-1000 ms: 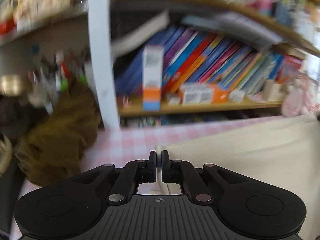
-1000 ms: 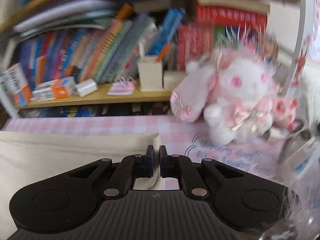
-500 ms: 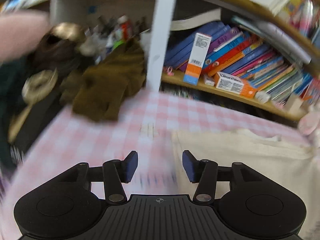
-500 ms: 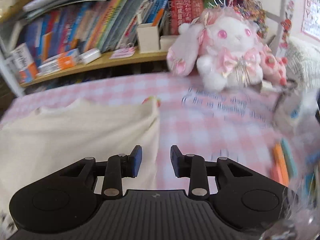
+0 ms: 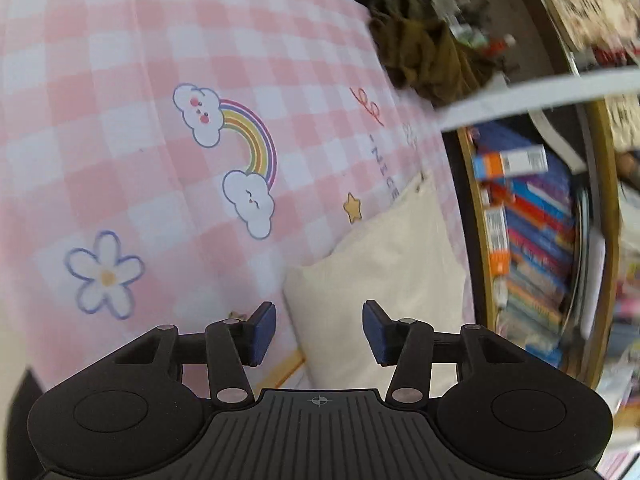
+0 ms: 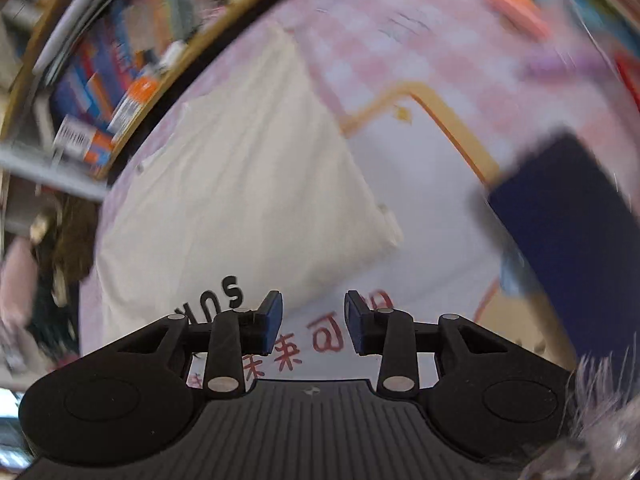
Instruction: Fold clothes
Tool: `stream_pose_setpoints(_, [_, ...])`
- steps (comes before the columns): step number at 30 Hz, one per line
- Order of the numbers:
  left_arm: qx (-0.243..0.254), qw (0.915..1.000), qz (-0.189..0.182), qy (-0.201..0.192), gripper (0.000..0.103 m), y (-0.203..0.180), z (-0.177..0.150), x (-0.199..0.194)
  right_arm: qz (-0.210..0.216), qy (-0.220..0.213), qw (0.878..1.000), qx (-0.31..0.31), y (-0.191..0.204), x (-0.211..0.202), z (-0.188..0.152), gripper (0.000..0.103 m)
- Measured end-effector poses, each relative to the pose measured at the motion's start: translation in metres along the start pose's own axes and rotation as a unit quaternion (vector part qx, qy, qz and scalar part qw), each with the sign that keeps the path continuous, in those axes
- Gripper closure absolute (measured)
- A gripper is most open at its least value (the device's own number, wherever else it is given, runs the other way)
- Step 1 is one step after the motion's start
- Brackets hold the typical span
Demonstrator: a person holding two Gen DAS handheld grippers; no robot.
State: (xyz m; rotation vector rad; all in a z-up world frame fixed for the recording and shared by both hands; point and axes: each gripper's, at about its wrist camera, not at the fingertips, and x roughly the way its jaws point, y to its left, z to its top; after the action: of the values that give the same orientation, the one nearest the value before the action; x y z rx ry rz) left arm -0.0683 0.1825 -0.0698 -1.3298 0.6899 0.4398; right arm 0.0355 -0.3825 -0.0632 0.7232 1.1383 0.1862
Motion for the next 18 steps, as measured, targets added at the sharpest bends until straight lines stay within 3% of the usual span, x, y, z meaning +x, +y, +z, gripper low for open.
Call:
stream_pose_setpoints(5, [-0.064,0.9971,-0.027,-0.029,0.057,0.004,0.003,0.016,0.029,-0.005,0.996,0.080,-0.019,0.005,-0.004,0.068])
stream_pose_setpoints(8, [-0.065,0.9973,-0.012,-0.032,0.060,0.003,0.003,0.018,0.050,-0.022,0.990,0.127,-0.029,0.006,-0.005,0.067])
stream_pose_setpoints(12, [-0.062,0.9974,0.011,-0.035,0.088,0.000,0.004,0.021,0.063,-0.062,0.978,0.191,-0.041,0.005,-0.007,0.065])
stream_pose_setpoints(14, [-0.053,0.9979,0.011,-0.037,0.094,0.003,0.004,0.021,0.071,-0.082,0.969,0.220,-0.046,0.005,-0.007,0.066])
stream_pose_setpoints(15, [-0.046,0.9981,0.012,-0.039,0.095,0.004,0.003,0.020,0.072,-0.086,0.971,0.211,-0.042,0.005,-0.007,0.066])
stream_pose_setpoints(17, [-0.025,0.9987,0.016,-0.041,0.097,0.003,0.004,0.019,0.073,-0.093,0.974,0.192,-0.034,0.005,-0.007,0.077])
stream_pose_setpoints(18, [-0.015,0.9989,0.016,-0.042,0.098,0.000,0.008,0.017,0.073,-0.097,0.976,0.182,-0.030,0.005,-0.006,0.093])
